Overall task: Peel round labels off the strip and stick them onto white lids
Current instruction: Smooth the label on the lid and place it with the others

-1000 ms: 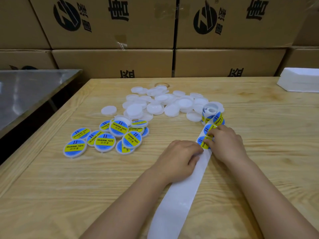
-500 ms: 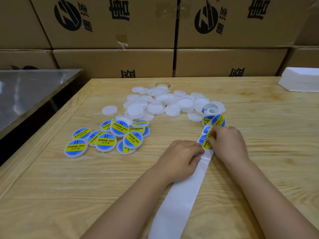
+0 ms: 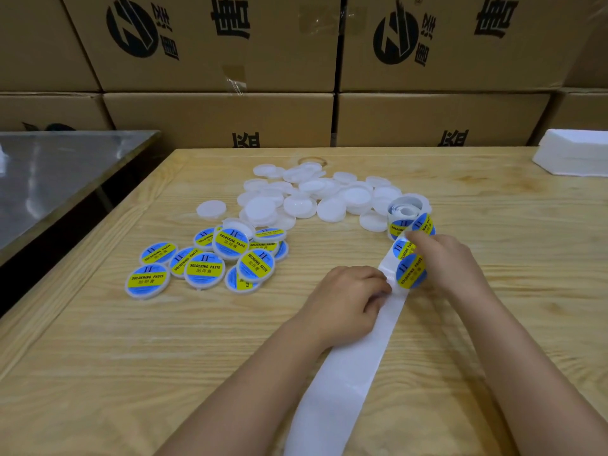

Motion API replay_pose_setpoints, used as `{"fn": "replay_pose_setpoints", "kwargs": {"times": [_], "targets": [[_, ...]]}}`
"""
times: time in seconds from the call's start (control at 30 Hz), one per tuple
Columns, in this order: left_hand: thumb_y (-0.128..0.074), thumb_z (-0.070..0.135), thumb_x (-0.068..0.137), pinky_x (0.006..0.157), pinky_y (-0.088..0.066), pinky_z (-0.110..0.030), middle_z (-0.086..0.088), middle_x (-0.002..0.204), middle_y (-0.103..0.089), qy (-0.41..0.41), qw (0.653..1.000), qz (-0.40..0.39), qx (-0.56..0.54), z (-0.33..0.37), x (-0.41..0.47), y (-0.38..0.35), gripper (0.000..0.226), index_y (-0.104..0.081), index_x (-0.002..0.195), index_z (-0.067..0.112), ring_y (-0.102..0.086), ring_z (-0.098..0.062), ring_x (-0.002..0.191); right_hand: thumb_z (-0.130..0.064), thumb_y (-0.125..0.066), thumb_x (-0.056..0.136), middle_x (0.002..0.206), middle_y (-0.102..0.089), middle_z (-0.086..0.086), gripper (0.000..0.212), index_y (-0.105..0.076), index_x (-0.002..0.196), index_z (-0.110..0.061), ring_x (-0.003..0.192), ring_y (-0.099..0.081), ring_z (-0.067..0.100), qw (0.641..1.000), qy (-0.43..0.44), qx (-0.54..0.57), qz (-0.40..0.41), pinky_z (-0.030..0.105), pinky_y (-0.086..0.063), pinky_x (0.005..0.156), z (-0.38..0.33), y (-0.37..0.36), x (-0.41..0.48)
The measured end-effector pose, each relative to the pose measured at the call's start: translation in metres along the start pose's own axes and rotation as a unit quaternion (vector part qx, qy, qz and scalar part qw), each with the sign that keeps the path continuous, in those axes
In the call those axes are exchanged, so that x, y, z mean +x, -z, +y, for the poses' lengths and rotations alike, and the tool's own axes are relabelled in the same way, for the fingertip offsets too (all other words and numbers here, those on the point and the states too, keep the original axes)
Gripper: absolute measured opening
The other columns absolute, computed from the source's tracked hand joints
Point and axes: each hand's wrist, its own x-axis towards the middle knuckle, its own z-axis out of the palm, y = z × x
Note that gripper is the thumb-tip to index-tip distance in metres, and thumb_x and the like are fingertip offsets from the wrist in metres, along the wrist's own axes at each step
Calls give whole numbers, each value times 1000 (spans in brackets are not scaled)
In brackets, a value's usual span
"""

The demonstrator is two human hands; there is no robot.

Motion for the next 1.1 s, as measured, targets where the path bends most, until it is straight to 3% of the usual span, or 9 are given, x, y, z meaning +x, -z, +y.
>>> {"fn": "replay_pose_setpoints", "kwargs": {"times": [0.1,0.2,0.27,0.4,0.57,0.63,0.7,0.8,1.1], "targets": [[-55,11,86,84,-45,-37,0,108,-67,-8,1000,0,-5,1,0,1,22,-69,102,9,-60,-21,101,-45,-56,76,76,-61,2,38,-62,68,-8,78,-53,17,990,59,127,15,28,-38,65,-11,2,-4],[-54,13,88,87,-45,-37,-1,113,-67,-19,1000,-3,-4,1,1,1,25,-69,107,10,-59,-21,108,-30,-59,71,89,-67,-10,20,-67,80,-15,78,-57,1,945,119,301,-40,13,-42,68,-22,-8,-7],[-53,13,88,90,-44,-35,-2,118,-66,-24,1000,-5,2,0,2,0,28,-68,111,10,-58,-21,111,-20,-66,77,87,-68,-18,5,-66,81,-17,72,-55,-5,931,124,335,-71,8,-41,63,-21,-25,-7],[-58,12,84,81,-45,-33,-4,97,-67,20,999,8,-27,-2,2,0,17,-67,98,8,-58,-22,92,-10,-66,83,61,-63,-19,12,-64,74,-18,55,-49,-5,927,63,367,-43,11,-40,57,-3,-50,0],[-55,19,81,69,-49,-36,-3,69,-67,37,977,171,119,-9,4,25,20,-67,70,8,-61,-28,64,-17,-69,79,59,-59,-14,13,-69,67,-20,62,-48,4,918,14,394,-38,20,-36,69,13,-48,11],[-53,17,81,77,-45,-40,-5,78,-69,121,945,270,138,-28,8,50,19,-68,74,8,-62,-28,72,-18,-69,80,60,-60,-16,18,-71,63,-23,62,-51,-1,927,30,370,-47,18,-36,71,14,-48,10],[-54,19,85,91,-35,-40,-7,103,-68,270,899,305,159,-55,3,76,18,-71,88,13,-60,-28,96,-16,-67,82,60,-61,-18,20,-70,63,-23,61,-52,-6,930,42,362,-54,18,-36,71,13,-50,9],[-47,28,92,106,-19,-42,-9,130,-55,424,849,249,192,-90,-16,96,27,-67,108,21,-44,-30,122,-16,-67,83,59,-61,-19,14,-68,70,-21,60,-52,-7,926,40,373,-42,17,-37,72,13,-51,10],[-45,42,89,112,-5,-52,-11,124,-55,426,875,20,231,-131,14,86,47,-44,134,29,-39,-32,126,-12,-65,84,58,-61,-19,11,-65,75,-18,60,-52,-7,927,45,371,-36,16,-38,73,13,-53,12]]}}
